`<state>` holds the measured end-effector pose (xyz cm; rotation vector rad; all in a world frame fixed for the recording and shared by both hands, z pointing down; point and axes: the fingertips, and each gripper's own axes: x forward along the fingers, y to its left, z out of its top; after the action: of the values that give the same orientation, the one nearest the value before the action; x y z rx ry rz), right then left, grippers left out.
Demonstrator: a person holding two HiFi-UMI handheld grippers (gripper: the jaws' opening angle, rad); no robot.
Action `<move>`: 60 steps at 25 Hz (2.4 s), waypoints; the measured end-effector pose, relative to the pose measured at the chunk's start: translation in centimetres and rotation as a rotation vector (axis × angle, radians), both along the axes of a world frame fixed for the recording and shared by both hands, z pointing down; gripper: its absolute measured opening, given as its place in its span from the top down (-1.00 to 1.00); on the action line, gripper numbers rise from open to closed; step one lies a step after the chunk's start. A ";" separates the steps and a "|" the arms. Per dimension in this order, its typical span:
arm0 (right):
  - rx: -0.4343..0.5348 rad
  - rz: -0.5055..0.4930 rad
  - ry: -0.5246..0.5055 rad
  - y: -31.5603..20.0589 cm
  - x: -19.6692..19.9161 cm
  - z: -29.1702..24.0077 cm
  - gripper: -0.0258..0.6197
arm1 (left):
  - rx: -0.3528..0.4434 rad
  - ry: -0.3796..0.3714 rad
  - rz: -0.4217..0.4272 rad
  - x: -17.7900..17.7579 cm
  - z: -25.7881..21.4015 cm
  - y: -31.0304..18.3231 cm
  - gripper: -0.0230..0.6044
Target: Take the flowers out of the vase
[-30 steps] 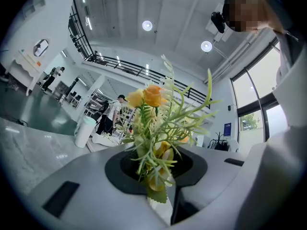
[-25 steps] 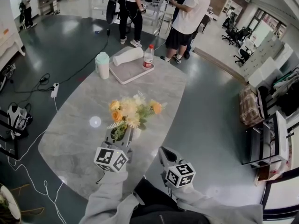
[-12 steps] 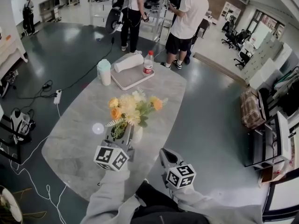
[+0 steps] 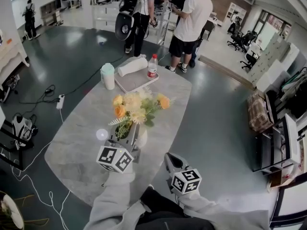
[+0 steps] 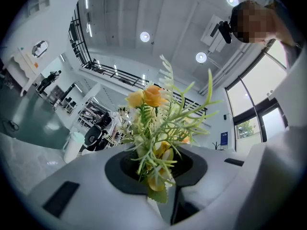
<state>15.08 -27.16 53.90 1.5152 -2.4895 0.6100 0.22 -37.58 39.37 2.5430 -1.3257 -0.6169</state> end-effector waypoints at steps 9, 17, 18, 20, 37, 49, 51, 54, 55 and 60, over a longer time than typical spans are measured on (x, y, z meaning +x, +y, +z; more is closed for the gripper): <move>0.015 -0.008 -0.003 0.1 -0.3 -0.4 0.92 | 0.043 0.028 -0.004 -0.3 -2.2 0.1 0.60; 0.022 -0.023 -0.016 0.0 -0.6 -1.1 0.92 | 0.112 0.055 -0.018 -0.8 -6.1 1.1 0.60; 0.024 -0.027 -0.018 0.1 -0.6 -1.2 0.92 | 0.118 0.054 -0.020 -0.8 -6.5 1.3 0.60; 0.028 -0.034 -0.022 0.1 -0.7 -1.3 0.92 | 0.125 0.050 -0.025 -0.9 -6.9 1.5 0.60; 0.059 -0.133 -0.053 -0.6 -0.9 -3.7 0.92 | 0.154 0.022 -0.132 -2.0 -9.7 3.4 0.60; 0.059 -0.245 -0.068 0.3 -9.5 -2.9 0.92 | 0.056 0.017 -0.289 -12.9 -4.5 6.6 0.60; 0.053 -0.258 -0.071 0.5 -10.5 -2.7 0.92 | 0.025 0.013 -0.305 -14.2 -3.1 7.1 0.60; 0.045 -0.272 -0.075 0.8 -11.3 -2.3 0.92 | -0.031 0.017 -0.328 -15.4 -0.8 7.8 0.60; 0.044 -0.276 -0.076 0.9 -11.4 -2.3 0.92 | -0.051 0.018 -0.336 -15.6 0.0 8.0 0.60; 0.035 -0.284 -0.080 1.2 -11.8 -1.8 0.92 | -0.159 0.039 -0.357 -16.0 4.5 9.5 0.60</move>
<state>3.27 -25.91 52.07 1.1359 -2.7195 0.5898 -15.79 -28.12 43.83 2.1758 -1.7553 -0.5916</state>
